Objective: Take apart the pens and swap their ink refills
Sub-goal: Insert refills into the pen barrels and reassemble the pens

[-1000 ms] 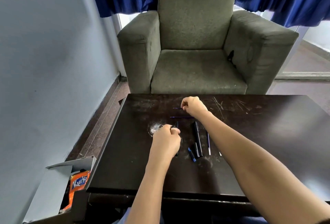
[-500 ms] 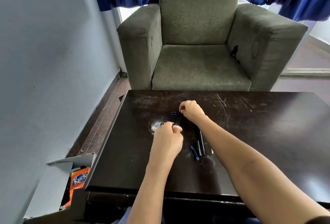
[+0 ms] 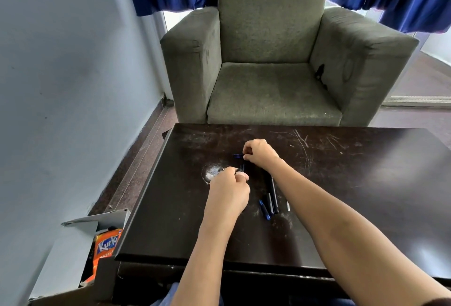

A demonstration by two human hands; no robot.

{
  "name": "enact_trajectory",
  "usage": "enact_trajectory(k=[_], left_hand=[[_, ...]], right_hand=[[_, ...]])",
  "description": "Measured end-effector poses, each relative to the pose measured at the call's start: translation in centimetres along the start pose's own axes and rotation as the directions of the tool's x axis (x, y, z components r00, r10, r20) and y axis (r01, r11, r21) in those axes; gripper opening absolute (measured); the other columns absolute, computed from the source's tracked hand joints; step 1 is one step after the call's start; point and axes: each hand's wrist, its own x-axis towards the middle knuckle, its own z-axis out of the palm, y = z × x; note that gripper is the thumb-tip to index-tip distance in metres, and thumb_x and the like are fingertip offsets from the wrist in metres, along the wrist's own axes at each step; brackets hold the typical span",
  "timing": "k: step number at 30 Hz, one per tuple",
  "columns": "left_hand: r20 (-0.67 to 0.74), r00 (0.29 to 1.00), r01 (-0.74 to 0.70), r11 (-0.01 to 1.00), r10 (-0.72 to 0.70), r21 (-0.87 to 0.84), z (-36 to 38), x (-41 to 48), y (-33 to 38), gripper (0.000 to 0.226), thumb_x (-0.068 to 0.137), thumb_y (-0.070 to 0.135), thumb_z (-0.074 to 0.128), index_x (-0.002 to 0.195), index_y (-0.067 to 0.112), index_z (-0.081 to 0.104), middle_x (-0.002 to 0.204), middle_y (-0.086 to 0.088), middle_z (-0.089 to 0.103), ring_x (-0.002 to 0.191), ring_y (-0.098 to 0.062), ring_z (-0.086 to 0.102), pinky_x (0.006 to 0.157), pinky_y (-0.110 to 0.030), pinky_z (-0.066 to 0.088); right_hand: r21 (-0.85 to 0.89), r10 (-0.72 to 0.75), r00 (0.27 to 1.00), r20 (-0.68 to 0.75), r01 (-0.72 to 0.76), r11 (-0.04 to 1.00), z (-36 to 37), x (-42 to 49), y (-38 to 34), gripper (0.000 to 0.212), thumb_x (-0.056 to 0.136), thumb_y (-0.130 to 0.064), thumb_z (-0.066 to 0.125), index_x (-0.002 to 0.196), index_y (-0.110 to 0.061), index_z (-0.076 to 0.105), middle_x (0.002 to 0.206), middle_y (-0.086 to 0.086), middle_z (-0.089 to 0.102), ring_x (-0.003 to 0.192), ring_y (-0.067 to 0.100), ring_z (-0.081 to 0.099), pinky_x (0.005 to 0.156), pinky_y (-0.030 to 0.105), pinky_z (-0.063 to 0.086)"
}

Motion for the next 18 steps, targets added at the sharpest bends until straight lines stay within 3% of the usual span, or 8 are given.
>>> enact_trajectory(k=[9, 18], left_hand=[[0.008, 1.0, -0.001, 1.0, 0.001, 0.008, 0.02, 0.06, 0.08, 0.034, 0.103, 0.02, 0.03, 0.116, 0.017, 0.061, 0.119, -0.005, 0.062, 0.09, -0.012, 0.054, 0.074, -0.023, 0.039], [0.009, 1.0, 0.004, 1.0, -0.004, 0.012, 0.05, 0.09, 0.13, 0.035, 0.103, 0.02, 0.031, 0.122, 0.016, 0.06, 0.121, -0.004, 0.062, 0.093, -0.011, 0.056, 0.074, -0.02, 0.04]], right_hand=[[-0.009, 0.022, 1.0, -0.009, -0.022, 1.0, 0.11, 0.13, -0.26, 0.011, 0.087, -0.017, 0.063, 0.097, -0.014, 0.068, 0.105, 0.008, 0.066, 0.094, 0.024, 0.062, 0.074, 0.033, 0.05], [-0.01, 0.017, 1.0, 0.003, -0.017, 1.0, 0.0, 0.14, -0.3, 0.014, 0.087, -0.018, 0.064, 0.1, -0.012, 0.067, 0.107, 0.009, 0.065, 0.098, 0.025, 0.062, 0.079, 0.035, 0.051]])
